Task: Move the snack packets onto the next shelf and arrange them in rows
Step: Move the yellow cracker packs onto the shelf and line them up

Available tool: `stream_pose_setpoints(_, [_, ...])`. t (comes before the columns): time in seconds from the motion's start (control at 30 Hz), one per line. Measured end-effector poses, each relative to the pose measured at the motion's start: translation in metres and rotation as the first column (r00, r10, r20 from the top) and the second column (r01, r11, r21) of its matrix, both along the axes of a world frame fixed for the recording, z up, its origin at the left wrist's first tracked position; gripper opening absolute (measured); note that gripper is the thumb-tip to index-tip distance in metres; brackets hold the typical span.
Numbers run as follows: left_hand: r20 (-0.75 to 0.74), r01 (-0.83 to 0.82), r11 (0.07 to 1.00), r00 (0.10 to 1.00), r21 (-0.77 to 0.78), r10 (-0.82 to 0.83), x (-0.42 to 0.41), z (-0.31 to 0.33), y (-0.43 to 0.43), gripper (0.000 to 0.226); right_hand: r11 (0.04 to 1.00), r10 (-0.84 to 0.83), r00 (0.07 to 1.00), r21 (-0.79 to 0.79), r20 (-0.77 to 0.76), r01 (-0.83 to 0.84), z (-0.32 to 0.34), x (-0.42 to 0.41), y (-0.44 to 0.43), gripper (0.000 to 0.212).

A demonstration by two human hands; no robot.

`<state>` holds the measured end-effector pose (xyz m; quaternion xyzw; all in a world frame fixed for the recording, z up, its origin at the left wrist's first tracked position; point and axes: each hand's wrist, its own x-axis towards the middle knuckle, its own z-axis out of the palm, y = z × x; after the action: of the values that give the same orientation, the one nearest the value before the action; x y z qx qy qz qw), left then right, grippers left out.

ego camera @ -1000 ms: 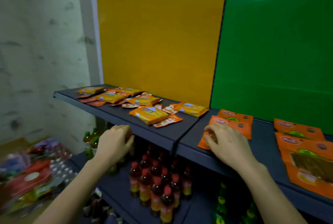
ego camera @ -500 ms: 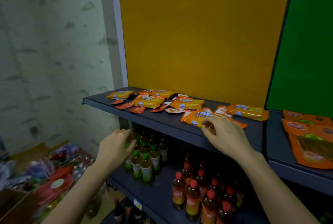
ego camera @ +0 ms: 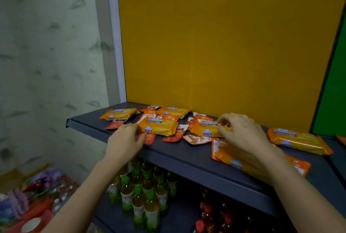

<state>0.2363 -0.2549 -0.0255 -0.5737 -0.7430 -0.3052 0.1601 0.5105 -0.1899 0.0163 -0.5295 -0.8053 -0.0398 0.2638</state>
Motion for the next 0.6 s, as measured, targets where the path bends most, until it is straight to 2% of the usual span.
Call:
stream_pose_setpoints(0.13, [0.042, -0.024, 0.999, 0.999, -0.048, 0.026, -0.013, 0.007, 0.044, 0.046, 0.987, -0.125, 0.990, -0.093, 0.062, 0.130, 0.007, -0.003, 0.034, 0.037])
stream_pose_setpoints(0.3, [0.143, -0.044, 0.949, 0.985, -0.312, 0.092, -0.029, 0.009, 0.095, 0.086, 0.900, -0.295, 0.939, -0.278, 0.178, 0.336, 0.005, -0.008, 0.062, 0.061])
stream_pose_setpoints(0.43, [0.237, 0.047, 0.853, 0.967, -0.520, 0.091, -0.042, 0.018, 0.122, 0.101, 0.813, -0.337, 0.916, -0.424, 0.215, 0.399, 0.002, -0.009, 0.079, 0.060])
stream_pose_setpoints(0.53, [0.380, 0.189, 0.802, 0.923, -0.567, 0.052, -0.053, 0.024, 0.135, 0.100, 0.768, -0.349, 0.920, -0.508, 0.180, 0.390, 0.000, -0.013, 0.089, 0.061])
stream_pose_setpoints(0.6, [0.467, 0.293, 0.773, 0.884, -0.562, 0.004, -0.058, 0.025, 0.141, 0.108, 0.746, -0.381, 0.909, -0.525, 0.168, 0.409, -0.003, -0.017, 0.093, 0.067])
